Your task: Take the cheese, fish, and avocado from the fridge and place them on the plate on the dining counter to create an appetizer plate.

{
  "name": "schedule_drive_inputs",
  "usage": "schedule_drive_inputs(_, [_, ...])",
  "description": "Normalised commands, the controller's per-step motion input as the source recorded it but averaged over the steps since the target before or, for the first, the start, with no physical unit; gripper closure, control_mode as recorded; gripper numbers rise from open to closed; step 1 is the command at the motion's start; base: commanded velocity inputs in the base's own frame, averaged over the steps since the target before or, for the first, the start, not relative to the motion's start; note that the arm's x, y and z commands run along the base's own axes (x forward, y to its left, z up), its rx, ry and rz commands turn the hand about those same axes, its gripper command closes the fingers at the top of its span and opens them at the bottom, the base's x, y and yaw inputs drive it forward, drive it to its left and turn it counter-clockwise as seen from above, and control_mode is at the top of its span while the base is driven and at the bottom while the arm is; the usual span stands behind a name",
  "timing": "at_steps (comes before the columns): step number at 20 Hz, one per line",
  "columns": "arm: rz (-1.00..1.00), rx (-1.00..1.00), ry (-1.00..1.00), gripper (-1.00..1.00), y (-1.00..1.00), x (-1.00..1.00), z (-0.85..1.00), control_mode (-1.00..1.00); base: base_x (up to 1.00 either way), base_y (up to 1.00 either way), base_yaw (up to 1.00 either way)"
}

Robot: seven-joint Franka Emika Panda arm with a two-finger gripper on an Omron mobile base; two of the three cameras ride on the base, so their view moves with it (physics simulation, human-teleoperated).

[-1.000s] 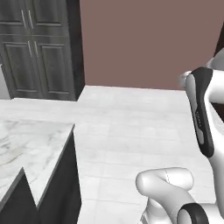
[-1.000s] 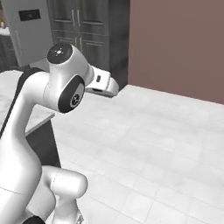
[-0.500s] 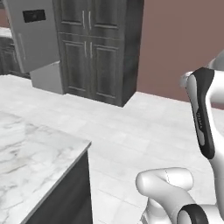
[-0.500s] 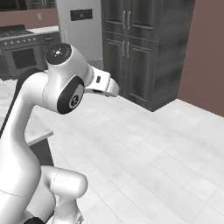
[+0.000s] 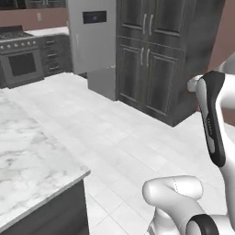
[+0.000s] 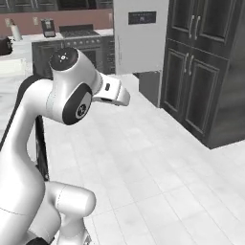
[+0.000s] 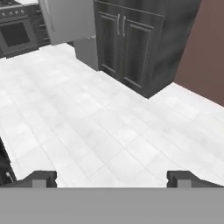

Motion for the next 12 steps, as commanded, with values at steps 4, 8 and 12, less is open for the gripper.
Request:
schedule_drive_inputs(4, [0.0, 0.0, 0.0, -1.0, 0.0, 0.0, 0.0, 1.0, 1.0, -0.61, 0.57])
schedule_drive_inputs(8, [0.0, 0.0, 0.0, -1.0, 0.0, 0.0, 0.0, 1.0, 1.0, -0.6, 0.54])
schedule_drive_inputs(12, [0.0, 0.0, 0.0, -1.0, 0.0, 0.0, 0.0, 1.0, 1.0, -0.54, 0.45])
